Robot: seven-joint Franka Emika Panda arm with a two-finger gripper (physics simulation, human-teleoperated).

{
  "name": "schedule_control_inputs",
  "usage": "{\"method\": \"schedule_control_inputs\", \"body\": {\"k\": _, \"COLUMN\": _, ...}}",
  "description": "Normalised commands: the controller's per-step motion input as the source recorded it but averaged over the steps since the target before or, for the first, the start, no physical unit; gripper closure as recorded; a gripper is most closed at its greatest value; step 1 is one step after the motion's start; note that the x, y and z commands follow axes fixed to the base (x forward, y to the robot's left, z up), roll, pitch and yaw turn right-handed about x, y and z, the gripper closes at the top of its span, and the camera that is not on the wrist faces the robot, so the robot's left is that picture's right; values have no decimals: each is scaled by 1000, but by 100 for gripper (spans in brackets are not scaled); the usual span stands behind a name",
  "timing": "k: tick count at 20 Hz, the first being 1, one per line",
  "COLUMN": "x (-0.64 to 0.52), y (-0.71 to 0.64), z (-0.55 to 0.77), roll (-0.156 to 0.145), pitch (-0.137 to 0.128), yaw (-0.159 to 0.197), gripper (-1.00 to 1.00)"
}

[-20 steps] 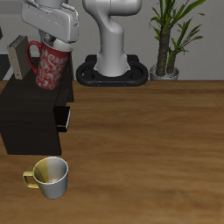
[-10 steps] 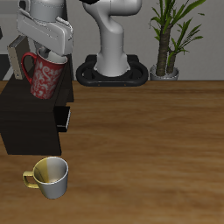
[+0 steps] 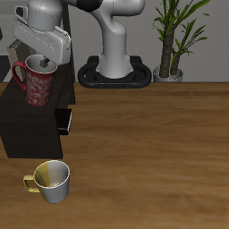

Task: Yellow book upright top shelf and black book top region shelf and red mug top shelf

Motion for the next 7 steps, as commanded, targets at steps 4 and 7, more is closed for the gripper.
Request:
{"method": "schedule_control_inputs", "body": {"k": 4, "x": 36, "y": -35, "z": -38, "roll": 2, "pitch": 19, "yaw": -8, "gripper": -100}}
{"method": "schedule_control_inputs", "body": {"k": 7, "x": -19, "y": 33, "z": 114, "roll": -10, "pitch": -12, "yaw": 21, "gripper": -100}}
